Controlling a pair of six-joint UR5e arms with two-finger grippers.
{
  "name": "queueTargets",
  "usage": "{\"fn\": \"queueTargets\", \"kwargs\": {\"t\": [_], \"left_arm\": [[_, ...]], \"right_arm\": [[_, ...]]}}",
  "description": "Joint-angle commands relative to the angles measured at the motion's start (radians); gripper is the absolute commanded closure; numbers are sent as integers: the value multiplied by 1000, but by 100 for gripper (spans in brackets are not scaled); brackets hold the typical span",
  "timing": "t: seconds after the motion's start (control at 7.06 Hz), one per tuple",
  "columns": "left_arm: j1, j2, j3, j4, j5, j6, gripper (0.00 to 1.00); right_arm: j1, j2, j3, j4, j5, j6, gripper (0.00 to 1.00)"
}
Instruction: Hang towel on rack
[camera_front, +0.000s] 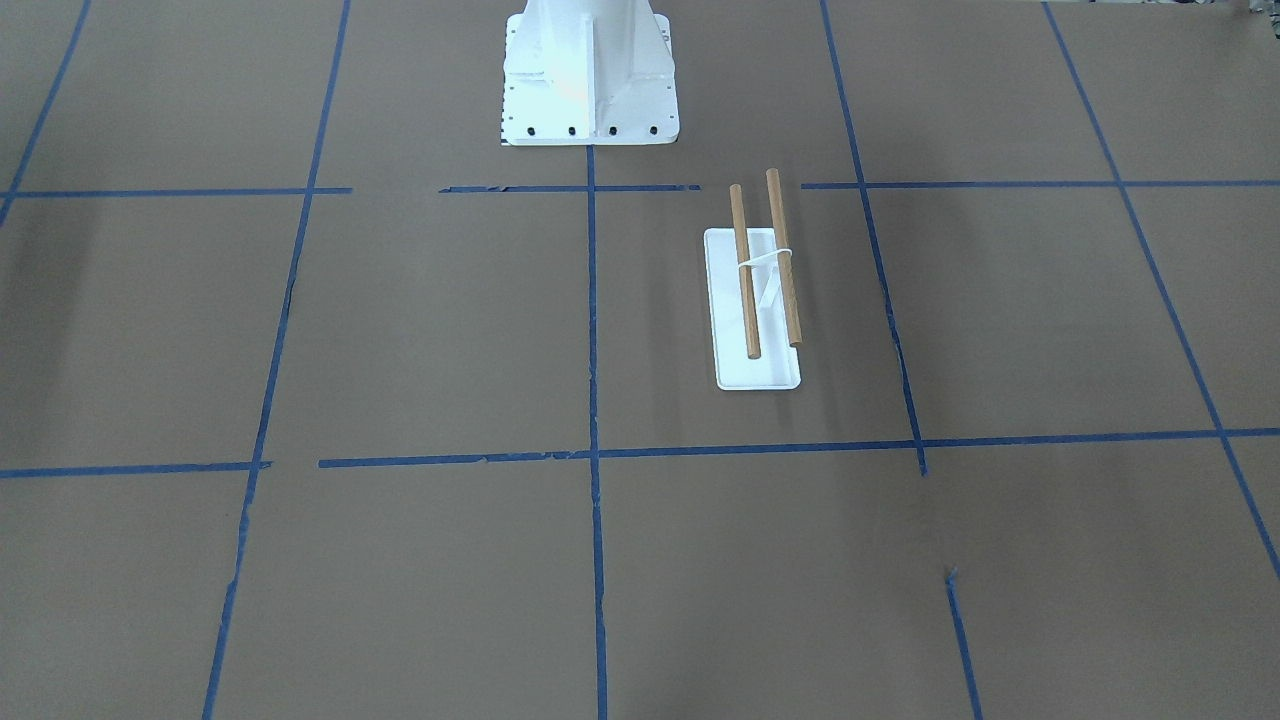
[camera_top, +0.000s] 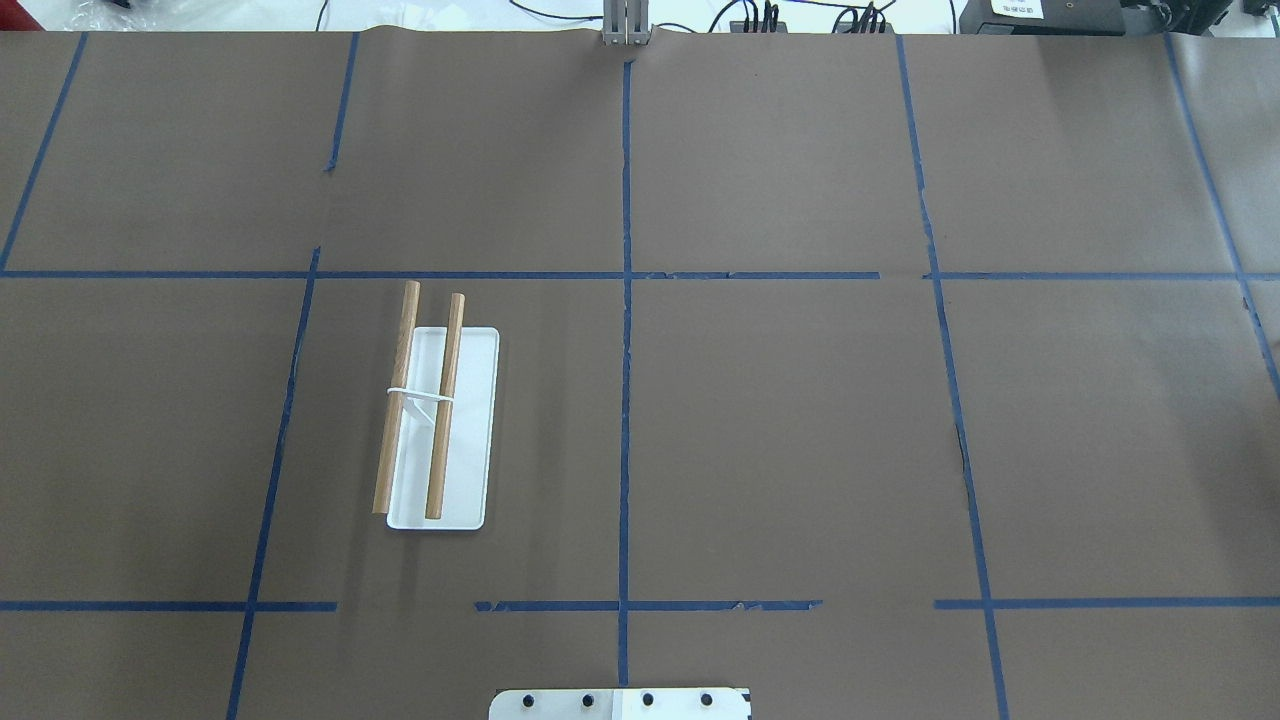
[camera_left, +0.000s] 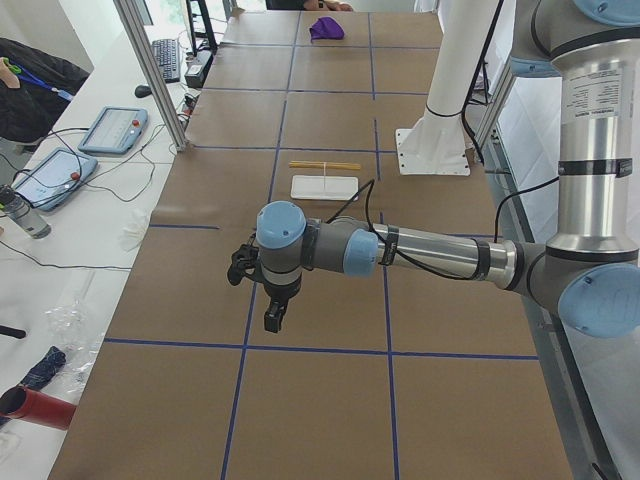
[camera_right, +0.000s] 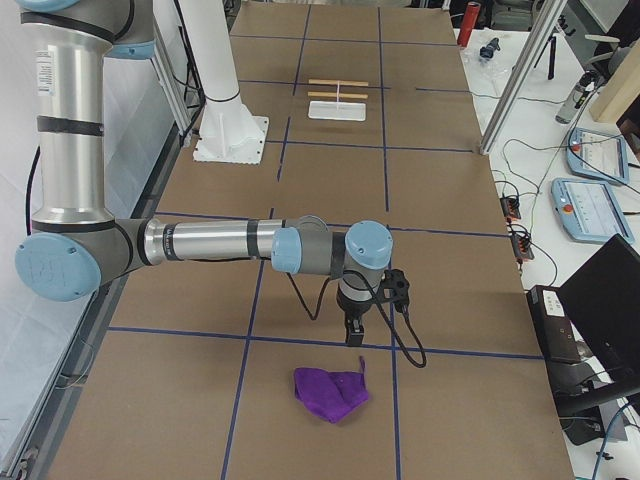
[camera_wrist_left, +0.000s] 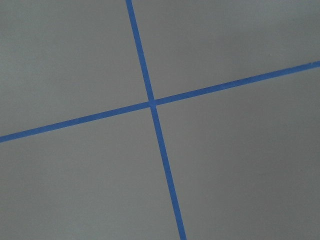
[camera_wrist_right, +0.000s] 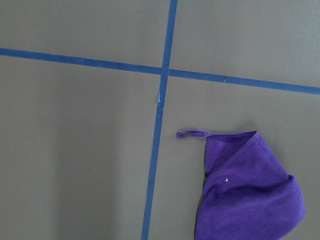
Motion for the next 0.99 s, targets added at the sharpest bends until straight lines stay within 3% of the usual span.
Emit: {"fn": "queueTargets", "kwargs": {"t": [0.0,0.57,0.85], "left_arm": [[2,-2,-9,-2,3,0,0],[3,-3,-56,-5,-5,0,0],[3,-46,-61,-41,-8,-9,0]], "right_arm": [[0,-3,-2,0,0,0,0],[0,-28,20,-2,8,15,0],[0,23,-7,14,12,15,0]]}}
